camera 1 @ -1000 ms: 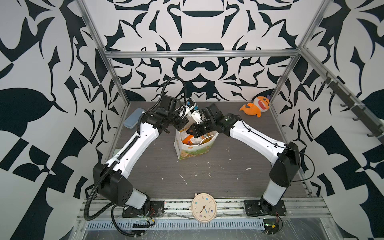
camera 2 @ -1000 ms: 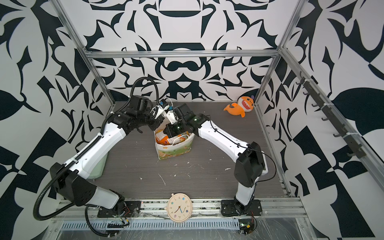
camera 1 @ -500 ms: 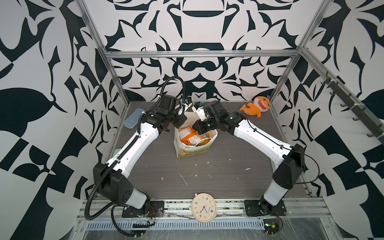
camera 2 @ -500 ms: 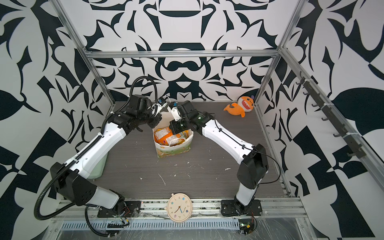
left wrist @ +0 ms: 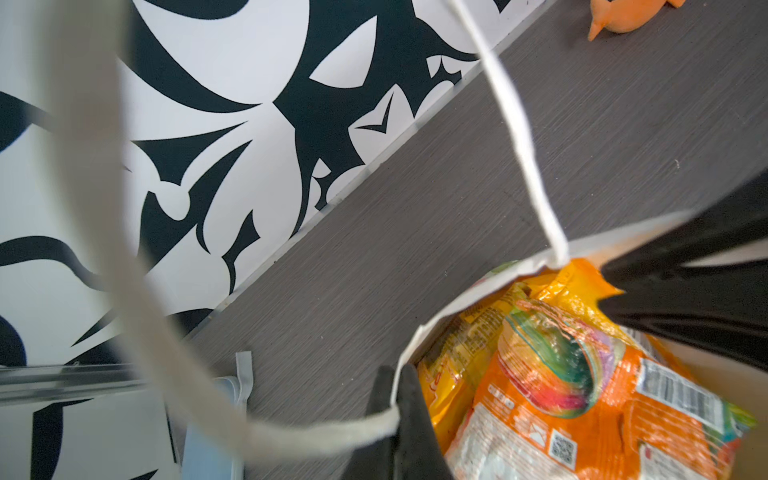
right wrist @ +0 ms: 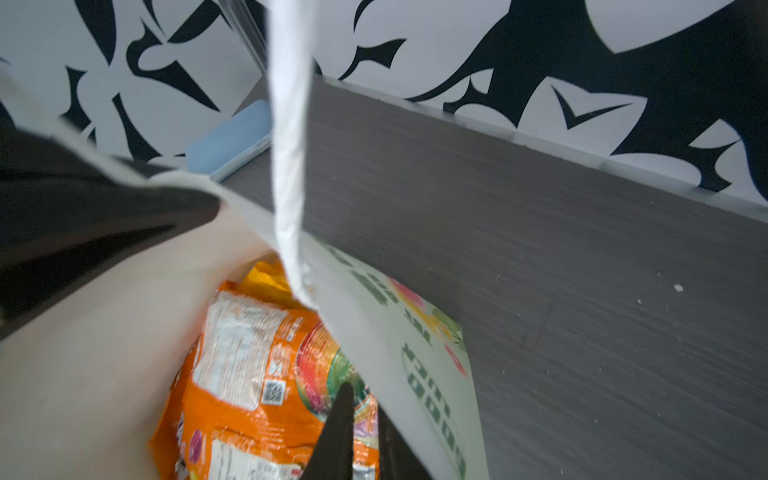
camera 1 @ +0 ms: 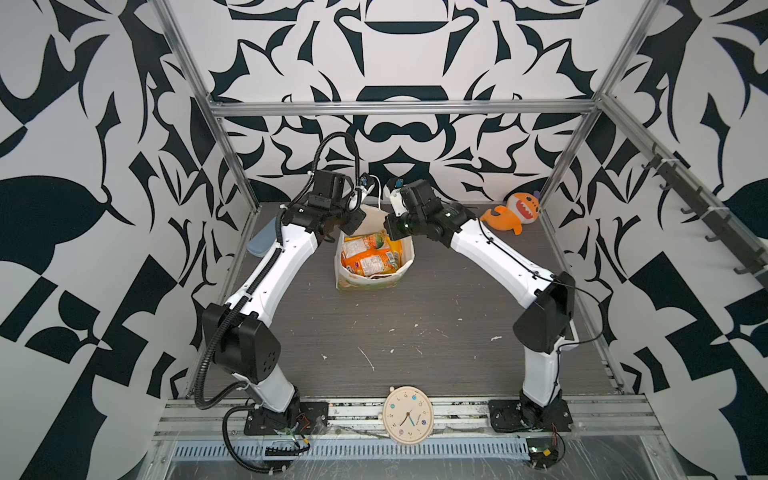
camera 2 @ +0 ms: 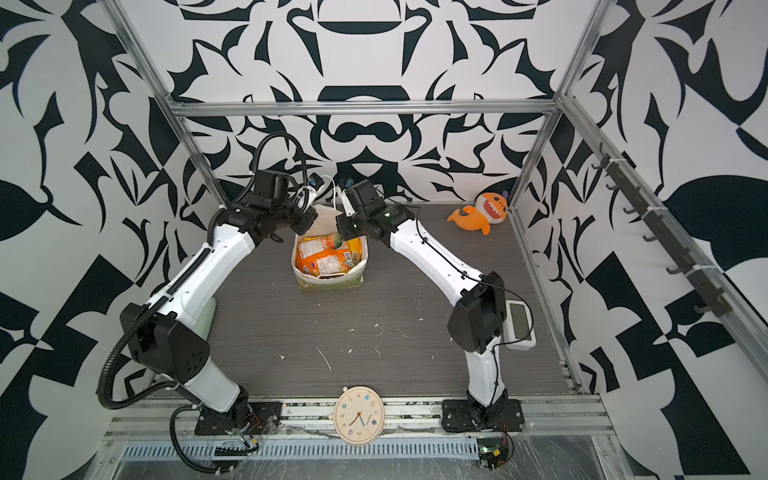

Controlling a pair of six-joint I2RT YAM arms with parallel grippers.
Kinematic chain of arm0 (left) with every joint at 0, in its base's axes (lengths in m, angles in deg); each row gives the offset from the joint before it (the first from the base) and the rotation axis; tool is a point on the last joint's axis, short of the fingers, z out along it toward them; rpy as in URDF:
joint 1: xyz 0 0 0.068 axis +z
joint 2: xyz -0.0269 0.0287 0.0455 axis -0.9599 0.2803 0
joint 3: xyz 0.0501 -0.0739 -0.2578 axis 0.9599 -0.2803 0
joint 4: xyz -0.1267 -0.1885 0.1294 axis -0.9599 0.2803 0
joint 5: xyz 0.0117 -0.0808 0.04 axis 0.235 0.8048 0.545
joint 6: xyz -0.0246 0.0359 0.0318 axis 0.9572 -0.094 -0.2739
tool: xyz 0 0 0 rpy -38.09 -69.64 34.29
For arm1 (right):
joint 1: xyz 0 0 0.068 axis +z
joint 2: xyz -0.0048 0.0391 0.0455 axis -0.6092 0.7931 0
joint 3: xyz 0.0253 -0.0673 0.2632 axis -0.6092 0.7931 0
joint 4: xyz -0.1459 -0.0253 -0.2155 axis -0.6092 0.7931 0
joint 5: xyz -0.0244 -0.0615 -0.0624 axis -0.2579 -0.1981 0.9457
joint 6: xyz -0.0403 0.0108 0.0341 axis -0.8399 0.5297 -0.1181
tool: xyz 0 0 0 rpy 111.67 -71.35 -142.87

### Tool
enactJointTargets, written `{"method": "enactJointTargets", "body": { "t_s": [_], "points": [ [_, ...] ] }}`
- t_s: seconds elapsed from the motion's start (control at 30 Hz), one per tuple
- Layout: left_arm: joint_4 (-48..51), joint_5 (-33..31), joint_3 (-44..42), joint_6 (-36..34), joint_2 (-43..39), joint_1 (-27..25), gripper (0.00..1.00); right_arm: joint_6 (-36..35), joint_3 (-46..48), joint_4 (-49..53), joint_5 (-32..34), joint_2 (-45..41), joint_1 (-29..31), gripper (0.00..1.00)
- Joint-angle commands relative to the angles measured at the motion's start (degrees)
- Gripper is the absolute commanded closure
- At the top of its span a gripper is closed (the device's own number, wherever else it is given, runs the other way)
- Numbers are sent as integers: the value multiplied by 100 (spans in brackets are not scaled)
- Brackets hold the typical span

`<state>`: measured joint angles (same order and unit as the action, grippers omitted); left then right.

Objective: Take the snacks out of the paper bag

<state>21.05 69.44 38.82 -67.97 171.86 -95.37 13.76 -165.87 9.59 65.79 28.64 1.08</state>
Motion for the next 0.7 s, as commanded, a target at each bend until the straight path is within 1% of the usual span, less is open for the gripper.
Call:
{"method": "enactJointTargets", "body": {
  "t_s": [0.0, 0.07, 0.13, 0.17, 0.23, 0.33, 0.4, 0.53, 0.63, 0.67],
  "points": [
    [-764, 117, 427, -64, -310, 25, 100, -127, -513, 78, 195, 93, -42, 83],
    [-732, 106, 290, -54, -451, 12, 100, -137, -493, -47, 79, 59, -40, 82],
    [-694, 309, 17, -73, -656, -2, 100, -197, -330, -208, -285, -46, -44, 81],
    [-741, 451, -229, -126, -803, -23, 100, -207, -275, -182, -467, -99, -41, 80],
    [-826, 504, -704, -284, -1058, -132, 100, -248, -55, -149, -872, -253, -47, 75],
    [-935, 475, -1326, -338, -1413, -285, 100, -233, 772, -506, -1333, -663, -45, 67],
    [-975, 552, -1661, -303, -1619, -352, 100, -177, 1305, -793, -1523, -891, -42, 64],
    [-1065, 574, -2163, -250, -1909, -482, 100, -183, 1718, -788, -1784, -1158, -42, 58],
    [-1062, 644, -2269, -170, -1956, -507, 100, -278, 2081, -859, -1900, -1389, -40, 50],
    [-1043, 668, -2262, -166, -1952, -512, 100, -331, 2174, -846, -1894, -1460, -38, 42]
  ]
}}
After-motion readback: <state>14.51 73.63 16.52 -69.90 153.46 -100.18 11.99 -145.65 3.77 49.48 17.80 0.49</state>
